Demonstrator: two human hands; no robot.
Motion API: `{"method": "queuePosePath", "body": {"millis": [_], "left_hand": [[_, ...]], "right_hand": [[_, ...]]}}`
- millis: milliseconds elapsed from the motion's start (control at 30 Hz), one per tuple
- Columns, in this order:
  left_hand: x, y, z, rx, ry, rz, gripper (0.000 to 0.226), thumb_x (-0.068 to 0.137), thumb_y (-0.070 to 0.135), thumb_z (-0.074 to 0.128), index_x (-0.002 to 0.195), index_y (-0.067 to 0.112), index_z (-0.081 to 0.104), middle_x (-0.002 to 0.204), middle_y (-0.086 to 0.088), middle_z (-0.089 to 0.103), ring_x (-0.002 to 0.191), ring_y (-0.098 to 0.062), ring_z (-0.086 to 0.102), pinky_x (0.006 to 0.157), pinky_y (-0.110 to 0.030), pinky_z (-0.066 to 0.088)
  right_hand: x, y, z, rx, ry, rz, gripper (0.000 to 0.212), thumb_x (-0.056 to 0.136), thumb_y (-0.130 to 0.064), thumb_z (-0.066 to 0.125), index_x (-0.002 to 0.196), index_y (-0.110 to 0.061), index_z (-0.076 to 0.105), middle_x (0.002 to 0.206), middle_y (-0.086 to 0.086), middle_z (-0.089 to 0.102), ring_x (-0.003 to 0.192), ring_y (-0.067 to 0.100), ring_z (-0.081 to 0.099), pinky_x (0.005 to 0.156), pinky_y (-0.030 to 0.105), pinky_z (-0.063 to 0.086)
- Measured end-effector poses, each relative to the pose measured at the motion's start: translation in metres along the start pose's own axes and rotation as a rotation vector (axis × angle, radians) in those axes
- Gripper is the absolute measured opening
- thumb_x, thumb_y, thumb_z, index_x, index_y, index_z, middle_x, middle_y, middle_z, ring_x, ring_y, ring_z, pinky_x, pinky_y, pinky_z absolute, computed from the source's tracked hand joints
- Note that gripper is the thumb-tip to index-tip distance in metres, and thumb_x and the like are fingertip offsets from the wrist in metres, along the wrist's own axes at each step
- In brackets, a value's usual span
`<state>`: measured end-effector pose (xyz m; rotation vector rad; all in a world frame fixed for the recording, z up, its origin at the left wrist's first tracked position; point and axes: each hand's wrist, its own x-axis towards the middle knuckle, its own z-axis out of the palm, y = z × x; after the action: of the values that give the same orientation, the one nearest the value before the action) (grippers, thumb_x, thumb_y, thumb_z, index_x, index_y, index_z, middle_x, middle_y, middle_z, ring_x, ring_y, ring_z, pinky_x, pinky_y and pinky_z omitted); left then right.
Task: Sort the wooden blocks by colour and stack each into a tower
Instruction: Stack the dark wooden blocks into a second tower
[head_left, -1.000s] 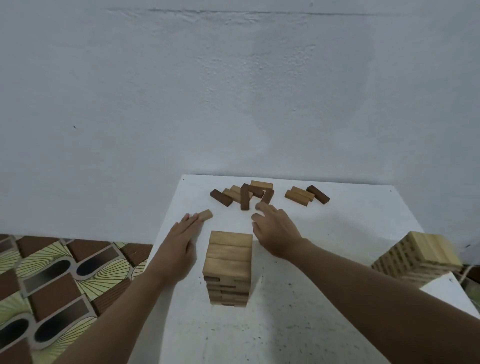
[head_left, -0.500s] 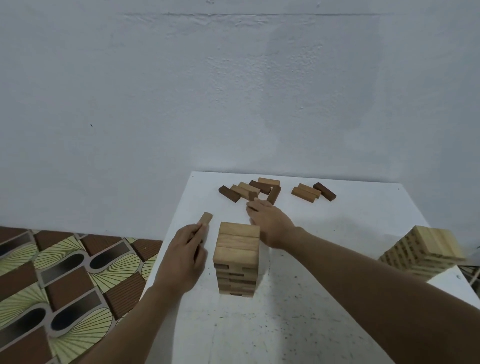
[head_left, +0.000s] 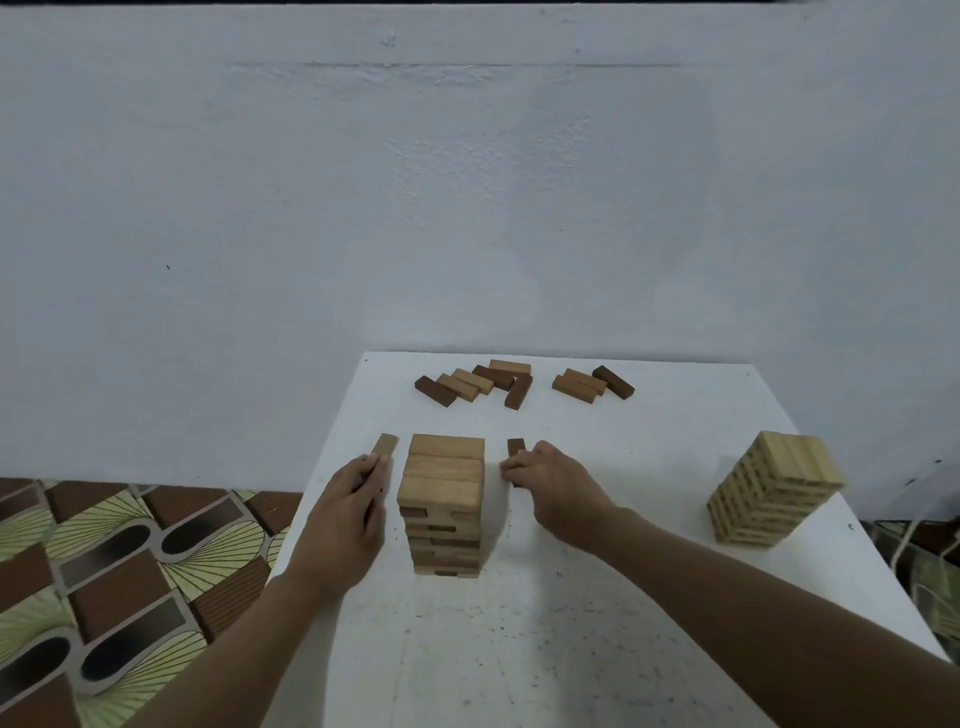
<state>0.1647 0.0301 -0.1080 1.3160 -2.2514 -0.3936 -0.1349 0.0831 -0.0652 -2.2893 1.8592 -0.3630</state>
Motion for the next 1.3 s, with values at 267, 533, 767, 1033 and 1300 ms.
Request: {"method": "queuePosePath", "body": {"millis": [267,533,767,1033,1300], "left_hand": [[-0.037,0.008,-0.005,0.008,0.03,-0.012,0.045,0.106,0.022,0.042,0.149,0.015,0.051,0.144,0.001,0.05,0.134,-0.016,0.048,0.113,-0.025,0.036],[-0.107,0.047,-0.017,-0.002,0.075,-0.072,0.043,0.105,0.019,0.047,0.146,0.013,0.055,0.14,0.002,0.053,0.126,-0.015,0.053,0.106,-0.027,0.044],[-0.156,0.058,-0.022,-0.06,0.046,-0.022,0.043,0.09,0.001,0.07,0.132,0.014,0.068,0.128,0.008,0.06,0.115,-0.003,0.057,0.097,-0.003,0.039],[-0.163,0.061,-0.038,-0.172,0.031,-0.049,0.038,0.087,0.025,0.072,0.122,0.035,0.064,0.118,0.026,0.057,0.116,0.0,0.052,0.092,-0.008,0.038],[-0.164,0.067,-0.04,-0.307,-0.118,0.061,0.043,0.083,0.025,0.079,0.124,0.036,0.07,0.114,0.019,0.057,0.112,-0.007,0.061,0.092,-0.013,0.046]], "right_hand": [[-0.046,-0.008,-0.007,-0.01,-0.013,-0.032,0.05,0.089,0.006,0.054,0.132,-0.016,0.065,0.132,-0.004,0.064,0.108,0.014,0.048,0.083,0.018,0.039],[-0.106,-0.025,0.0,-0.016,0.083,-0.165,0.024,0.099,-0.011,0.05,0.11,-0.014,0.071,0.115,-0.002,0.068,0.094,0.017,0.051,0.083,0.025,0.044],[-0.13,-0.037,-0.001,0.133,0.04,-0.151,0.025,0.097,-0.036,0.059,0.107,-0.019,0.074,0.12,-0.005,0.062,0.107,0.011,0.049,0.091,0.021,0.039],[-0.136,-0.046,0.007,0.226,0.044,-0.13,0.03,0.094,-0.044,0.063,0.114,-0.025,0.073,0.111,-0.013,0.058,0.11,0.005,0.038,0.091,0.013,0.031],[-0.135,-0.042,0.006,0.205,0.001,-0.126,0.033,0.095,-0.019,0.062,0.128,-0.017,0.066,0.126,-0.007,0.059,0.117,0.007,0.046,0.1,0.016,0.032]]}}
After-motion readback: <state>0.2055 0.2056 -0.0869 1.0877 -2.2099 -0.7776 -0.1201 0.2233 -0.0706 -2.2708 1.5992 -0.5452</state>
